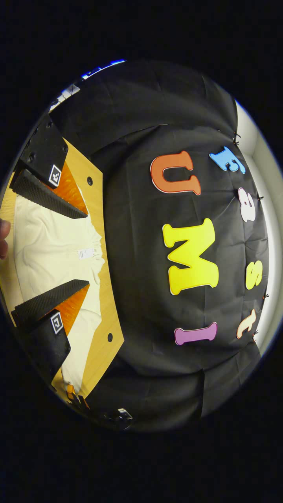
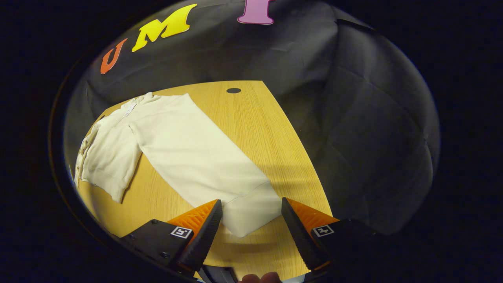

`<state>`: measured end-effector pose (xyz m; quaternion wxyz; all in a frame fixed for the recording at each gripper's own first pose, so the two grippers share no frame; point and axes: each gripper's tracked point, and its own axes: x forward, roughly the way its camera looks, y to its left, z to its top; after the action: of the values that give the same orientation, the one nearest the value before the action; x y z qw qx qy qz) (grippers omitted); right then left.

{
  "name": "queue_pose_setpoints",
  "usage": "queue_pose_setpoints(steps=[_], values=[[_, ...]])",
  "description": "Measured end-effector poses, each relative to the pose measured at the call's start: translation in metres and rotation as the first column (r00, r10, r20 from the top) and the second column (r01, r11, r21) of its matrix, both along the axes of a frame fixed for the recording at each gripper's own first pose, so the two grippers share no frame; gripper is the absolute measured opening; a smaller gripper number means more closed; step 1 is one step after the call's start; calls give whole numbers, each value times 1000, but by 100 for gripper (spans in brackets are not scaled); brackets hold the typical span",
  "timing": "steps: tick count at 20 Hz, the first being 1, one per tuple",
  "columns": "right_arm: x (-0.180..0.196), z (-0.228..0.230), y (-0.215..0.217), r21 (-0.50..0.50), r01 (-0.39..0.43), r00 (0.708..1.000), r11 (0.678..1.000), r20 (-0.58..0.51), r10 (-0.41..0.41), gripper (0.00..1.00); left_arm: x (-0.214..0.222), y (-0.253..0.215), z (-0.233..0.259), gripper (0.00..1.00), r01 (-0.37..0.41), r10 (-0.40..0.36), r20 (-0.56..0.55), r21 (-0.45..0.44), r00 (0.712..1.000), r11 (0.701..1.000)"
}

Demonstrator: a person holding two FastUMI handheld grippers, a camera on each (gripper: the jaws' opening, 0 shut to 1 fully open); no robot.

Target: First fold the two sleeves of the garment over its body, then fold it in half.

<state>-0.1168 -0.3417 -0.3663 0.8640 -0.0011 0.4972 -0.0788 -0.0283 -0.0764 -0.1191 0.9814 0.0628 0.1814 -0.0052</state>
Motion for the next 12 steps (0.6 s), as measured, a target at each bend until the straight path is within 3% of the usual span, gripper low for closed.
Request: queue_pose_setpoints(steps=[4,6,9,12], values=[[-5,-13,0,75,39,997,996,-65,-34,94,0,-1,3,99,-18,18,0,14,1000,1000],[-10,-17,-3,50,21,997,999,-81,-17,95,-1,0,6,99,-29,29,5,7,1000,1000],[-6,-16,2,68,28,996,997,-82,-22,55,-1,2,8,99,-41,41,4,-1,999,999],[-5,-16,1,104,82,993,991,-87,-73,23,-1,6,10,99,-43,43,5,-9,999,999]])
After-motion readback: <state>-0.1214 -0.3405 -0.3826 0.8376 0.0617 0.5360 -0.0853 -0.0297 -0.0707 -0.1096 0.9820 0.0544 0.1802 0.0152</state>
